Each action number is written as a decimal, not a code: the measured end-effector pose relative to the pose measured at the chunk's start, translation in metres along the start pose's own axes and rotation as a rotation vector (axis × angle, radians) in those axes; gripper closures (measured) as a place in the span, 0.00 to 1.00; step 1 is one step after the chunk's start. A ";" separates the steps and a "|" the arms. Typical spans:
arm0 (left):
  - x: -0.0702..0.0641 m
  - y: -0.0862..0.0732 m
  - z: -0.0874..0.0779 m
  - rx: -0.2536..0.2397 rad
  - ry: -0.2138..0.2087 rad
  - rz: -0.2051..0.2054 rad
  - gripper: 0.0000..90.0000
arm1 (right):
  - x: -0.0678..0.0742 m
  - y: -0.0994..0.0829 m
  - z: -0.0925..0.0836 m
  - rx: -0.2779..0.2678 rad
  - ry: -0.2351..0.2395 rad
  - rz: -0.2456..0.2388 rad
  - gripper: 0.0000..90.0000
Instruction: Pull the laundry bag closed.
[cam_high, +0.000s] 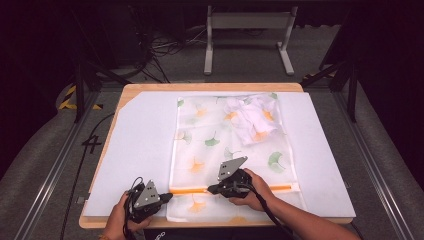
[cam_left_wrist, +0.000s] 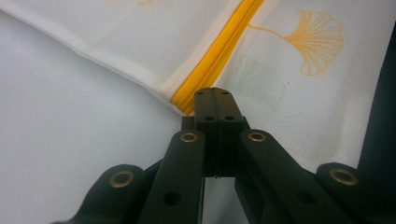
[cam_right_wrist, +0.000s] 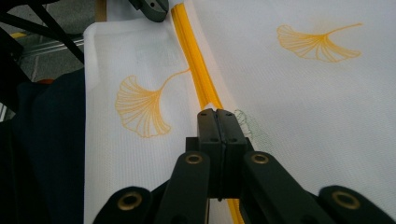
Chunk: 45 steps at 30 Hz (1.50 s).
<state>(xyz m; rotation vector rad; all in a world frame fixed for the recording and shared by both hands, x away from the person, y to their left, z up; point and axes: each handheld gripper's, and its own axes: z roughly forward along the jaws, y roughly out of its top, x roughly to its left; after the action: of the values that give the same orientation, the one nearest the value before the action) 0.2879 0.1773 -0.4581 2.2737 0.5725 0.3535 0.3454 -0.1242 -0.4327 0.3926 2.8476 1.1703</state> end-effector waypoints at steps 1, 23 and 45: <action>0.000 0.000 0.000 0.000 -0.002 -0.002 1.00 | 0.000 0.000 0.000 0.002 -0.002 0.000 1.00; 0.000 0.000 0.000 0.002 0.000 0.004 1.00 | -0.002 0.006 0.017 0.041 0.039 0.053 0.98; 0.000 0.000 0.000 0.001 -0.002 0.003 1.00 | 0.002 0.001 0.005 0.023 -0.020 0.027 1.00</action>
<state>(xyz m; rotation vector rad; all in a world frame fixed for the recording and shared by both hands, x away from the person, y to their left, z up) 0.2881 0.1773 -0.4581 2.2760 0.5690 0.3527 0.3442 -0.1198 -0.4358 0.4427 2.8505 1.1322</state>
